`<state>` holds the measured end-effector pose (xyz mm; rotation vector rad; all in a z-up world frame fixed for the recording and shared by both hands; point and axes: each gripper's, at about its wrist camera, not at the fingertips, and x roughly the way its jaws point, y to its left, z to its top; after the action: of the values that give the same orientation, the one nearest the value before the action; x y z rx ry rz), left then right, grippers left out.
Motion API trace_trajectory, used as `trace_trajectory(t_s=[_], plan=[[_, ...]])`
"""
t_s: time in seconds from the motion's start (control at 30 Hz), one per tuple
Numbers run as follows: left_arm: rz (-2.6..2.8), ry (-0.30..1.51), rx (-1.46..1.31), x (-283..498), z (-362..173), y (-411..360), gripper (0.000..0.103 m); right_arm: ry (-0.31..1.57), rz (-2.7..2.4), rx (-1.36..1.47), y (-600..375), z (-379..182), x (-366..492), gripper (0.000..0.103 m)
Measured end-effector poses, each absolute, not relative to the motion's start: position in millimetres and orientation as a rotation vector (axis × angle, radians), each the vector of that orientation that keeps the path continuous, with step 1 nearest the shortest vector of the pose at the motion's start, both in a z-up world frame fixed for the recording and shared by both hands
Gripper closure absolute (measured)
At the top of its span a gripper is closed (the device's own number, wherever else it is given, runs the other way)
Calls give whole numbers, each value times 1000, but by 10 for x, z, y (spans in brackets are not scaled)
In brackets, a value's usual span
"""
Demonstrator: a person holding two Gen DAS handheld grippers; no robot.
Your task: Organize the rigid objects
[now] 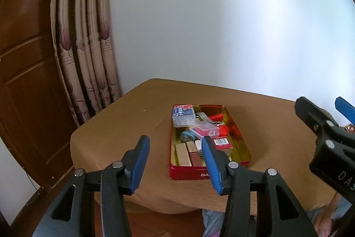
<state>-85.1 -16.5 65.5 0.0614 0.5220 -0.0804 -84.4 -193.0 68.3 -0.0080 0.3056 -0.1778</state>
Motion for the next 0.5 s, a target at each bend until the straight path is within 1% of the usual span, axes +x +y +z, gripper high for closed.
trace_trajectory(t_s=[0.13, 0.27, 0.5], plan=[[-98, 493, 86, -897, 628, -250, 53, 314, -177, -3, -1920, 635, -846, 1], [-117, 484, 100, -932, 606, -300, 49, 316, -184, -3, -1912, 597, -843, 1], [-103, 487, 57, -897, 609, -198, 45, 312, -193, -10, -1866, 560, -859, 1]])
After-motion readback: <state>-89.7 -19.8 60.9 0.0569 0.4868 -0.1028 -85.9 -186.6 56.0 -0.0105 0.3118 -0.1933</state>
